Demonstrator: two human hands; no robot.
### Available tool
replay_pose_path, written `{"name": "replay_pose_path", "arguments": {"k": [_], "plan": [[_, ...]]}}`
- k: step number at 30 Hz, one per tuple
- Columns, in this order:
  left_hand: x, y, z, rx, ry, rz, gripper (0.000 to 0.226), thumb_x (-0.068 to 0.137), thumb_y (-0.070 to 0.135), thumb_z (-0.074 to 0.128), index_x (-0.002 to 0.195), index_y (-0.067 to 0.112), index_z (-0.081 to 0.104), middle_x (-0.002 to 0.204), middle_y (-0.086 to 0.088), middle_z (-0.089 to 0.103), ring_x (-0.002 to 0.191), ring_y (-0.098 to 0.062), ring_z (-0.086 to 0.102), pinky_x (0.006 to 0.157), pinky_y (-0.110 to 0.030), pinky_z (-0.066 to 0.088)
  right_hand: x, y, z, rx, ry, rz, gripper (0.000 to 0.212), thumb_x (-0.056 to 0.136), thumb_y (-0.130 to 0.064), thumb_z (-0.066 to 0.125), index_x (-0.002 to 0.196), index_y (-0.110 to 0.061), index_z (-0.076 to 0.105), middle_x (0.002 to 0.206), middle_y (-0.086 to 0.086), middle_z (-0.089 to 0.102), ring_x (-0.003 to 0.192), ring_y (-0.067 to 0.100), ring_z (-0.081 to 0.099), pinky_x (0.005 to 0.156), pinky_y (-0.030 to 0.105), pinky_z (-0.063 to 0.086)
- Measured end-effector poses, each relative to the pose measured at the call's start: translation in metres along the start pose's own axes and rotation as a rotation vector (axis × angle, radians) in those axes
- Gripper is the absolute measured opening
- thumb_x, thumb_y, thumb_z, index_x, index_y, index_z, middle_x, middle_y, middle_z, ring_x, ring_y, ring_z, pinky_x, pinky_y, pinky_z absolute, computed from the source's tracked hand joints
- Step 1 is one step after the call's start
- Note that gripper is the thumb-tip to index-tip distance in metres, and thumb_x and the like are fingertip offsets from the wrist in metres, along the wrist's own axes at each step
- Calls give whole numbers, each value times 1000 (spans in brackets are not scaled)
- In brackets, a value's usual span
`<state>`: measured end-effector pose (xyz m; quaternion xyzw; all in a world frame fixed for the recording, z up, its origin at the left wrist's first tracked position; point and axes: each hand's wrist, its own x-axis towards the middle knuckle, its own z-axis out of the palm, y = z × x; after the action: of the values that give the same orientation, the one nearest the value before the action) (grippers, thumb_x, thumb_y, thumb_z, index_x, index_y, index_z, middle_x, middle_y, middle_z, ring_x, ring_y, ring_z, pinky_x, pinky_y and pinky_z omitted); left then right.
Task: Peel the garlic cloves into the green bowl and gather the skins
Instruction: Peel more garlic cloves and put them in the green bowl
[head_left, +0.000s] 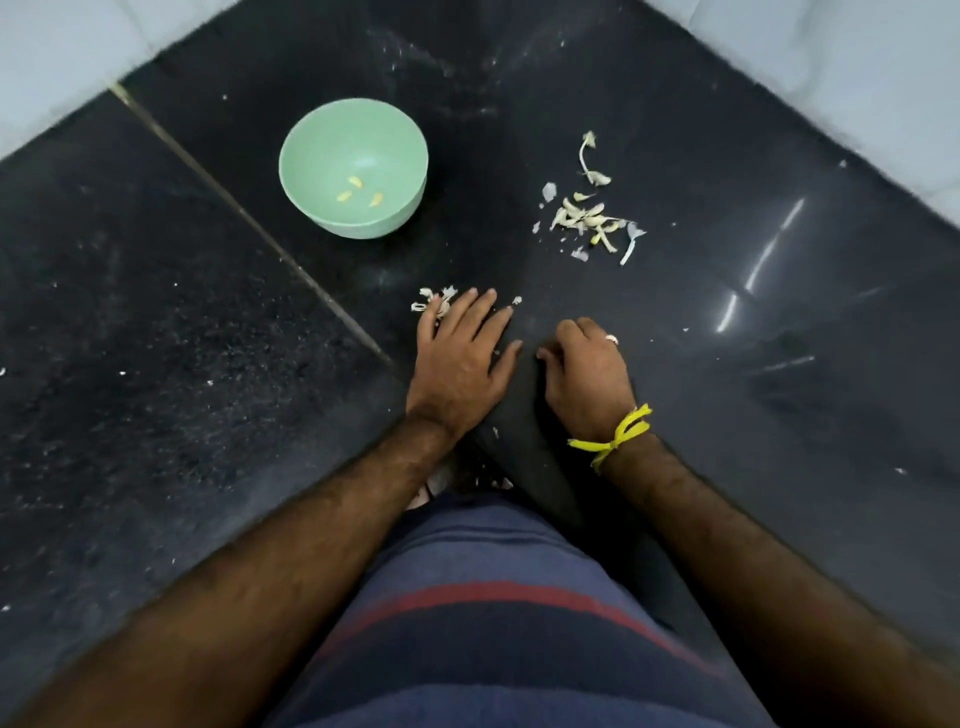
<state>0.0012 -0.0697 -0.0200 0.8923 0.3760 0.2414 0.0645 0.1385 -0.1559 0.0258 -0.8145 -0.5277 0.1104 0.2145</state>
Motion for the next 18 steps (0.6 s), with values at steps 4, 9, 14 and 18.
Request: {"name": "replay_pose_path", "arguments": {"k": [4,9,14,18], "plan": [[0,1,0,0,8,-2,40,95,37,58,125,13,69,137,-9,63,132,-27,54,116,-54,30,1,-6,-17,336,42,243,7,82,-12,73,77,-10,68,74,0,70,65,12,62,68,19,50],[0,1,0,-18,-8,1,41,95,36,58,126,12,68,138,-10,61,133,-28,52,117,-49,29,9,1,-23,528,-130,491,12,72,-13,82,70,-22,74,67,-3,72,68,14,71,74,37,61],[2,0,1,-38,-20,23,42,95,34,59,128,9,66,138,-13,61,132,-30,52,116,-50,32,17,-1,-29,439,-210,431,11,76,-13,84,75,-21,77,71,-4,73,70,10,71,76,31,60],[2,1,1,-38,-24,24,42,95,33,57,127,8,66,137,-15,61,131,-31,53,115,-51,35,9,-9,-27,377,-178,332,8,75,-11,83,79,-17,79,73,-6,74,69,5,68,72,20,56]]}}
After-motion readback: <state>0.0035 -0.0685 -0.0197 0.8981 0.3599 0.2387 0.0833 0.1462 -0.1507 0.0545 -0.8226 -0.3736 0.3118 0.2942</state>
